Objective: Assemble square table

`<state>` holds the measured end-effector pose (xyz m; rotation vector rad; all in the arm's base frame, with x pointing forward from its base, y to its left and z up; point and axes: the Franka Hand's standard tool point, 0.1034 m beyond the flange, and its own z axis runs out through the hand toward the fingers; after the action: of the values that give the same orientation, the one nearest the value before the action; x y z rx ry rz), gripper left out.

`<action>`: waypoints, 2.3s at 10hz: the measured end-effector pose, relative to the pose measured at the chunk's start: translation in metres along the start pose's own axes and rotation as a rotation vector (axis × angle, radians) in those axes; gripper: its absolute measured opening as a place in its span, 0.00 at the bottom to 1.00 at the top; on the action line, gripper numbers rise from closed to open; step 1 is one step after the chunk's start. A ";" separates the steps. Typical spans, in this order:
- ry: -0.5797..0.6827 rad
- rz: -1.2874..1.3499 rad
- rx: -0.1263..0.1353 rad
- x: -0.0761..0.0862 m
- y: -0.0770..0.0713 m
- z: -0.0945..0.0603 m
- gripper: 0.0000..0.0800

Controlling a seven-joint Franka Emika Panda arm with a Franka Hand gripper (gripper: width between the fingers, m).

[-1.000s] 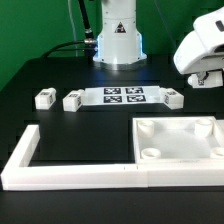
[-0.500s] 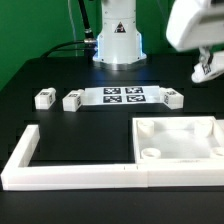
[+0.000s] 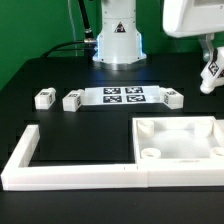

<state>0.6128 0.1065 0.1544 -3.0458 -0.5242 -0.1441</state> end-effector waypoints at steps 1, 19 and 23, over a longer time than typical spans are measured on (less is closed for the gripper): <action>0.042 0.031 0.018 0.009 0.005 0.005 0.36; 0.425 0.021 -0.055 0.040 0.017 0.060 0.36; 0.429 0.024 -0.062 0.037 0.022 0.066 0.36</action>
Offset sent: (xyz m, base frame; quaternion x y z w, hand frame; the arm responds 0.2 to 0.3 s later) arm 0.0000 0.0000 0.0000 0.0000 0.1938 0.0000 0.9810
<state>0.6602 0.1020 0.0915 -2.9415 -0.4538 -0.8021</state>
